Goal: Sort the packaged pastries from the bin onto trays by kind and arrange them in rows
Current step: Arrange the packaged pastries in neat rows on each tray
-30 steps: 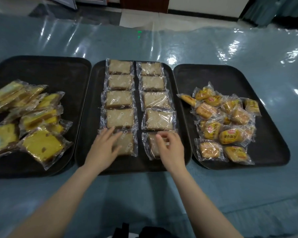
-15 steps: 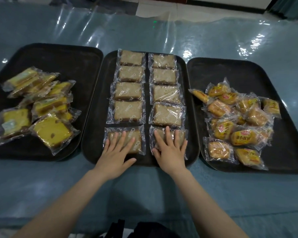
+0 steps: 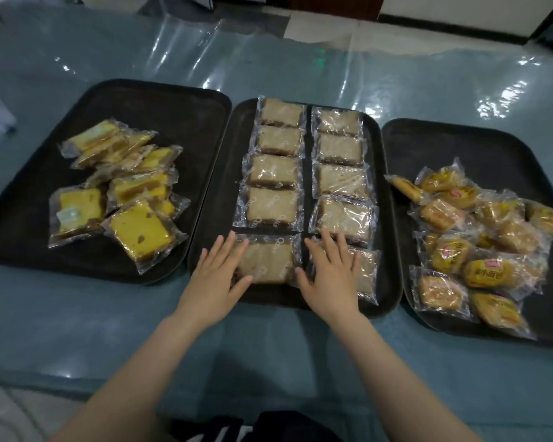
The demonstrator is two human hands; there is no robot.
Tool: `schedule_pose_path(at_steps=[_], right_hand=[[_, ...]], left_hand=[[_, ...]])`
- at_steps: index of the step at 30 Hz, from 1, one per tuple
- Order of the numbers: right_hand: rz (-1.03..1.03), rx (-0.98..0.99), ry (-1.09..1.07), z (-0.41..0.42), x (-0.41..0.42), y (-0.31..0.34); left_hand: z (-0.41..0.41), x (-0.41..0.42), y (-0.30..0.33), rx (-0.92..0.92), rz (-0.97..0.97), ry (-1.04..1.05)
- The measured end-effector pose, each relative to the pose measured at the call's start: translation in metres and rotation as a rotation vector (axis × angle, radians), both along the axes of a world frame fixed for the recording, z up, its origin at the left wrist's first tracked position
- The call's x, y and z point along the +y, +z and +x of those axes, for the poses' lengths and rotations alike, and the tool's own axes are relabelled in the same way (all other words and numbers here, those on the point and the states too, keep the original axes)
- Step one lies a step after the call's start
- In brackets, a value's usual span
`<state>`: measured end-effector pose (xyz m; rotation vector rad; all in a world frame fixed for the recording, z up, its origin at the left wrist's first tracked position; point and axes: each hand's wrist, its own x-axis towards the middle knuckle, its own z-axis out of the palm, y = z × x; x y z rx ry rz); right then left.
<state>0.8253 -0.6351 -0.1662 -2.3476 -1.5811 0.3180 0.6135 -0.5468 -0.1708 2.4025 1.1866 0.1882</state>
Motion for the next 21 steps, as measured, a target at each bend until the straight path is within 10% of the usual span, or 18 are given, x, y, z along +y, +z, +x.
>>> schedule_pose_path(at_steps=[21], right_hand=[[0.06, 0.192, 0.001, -0.269, 0.178, 0.011]], left_hand=[[-0.289, 0.178, 0.025, -0.284, -0.067, 0.253]])
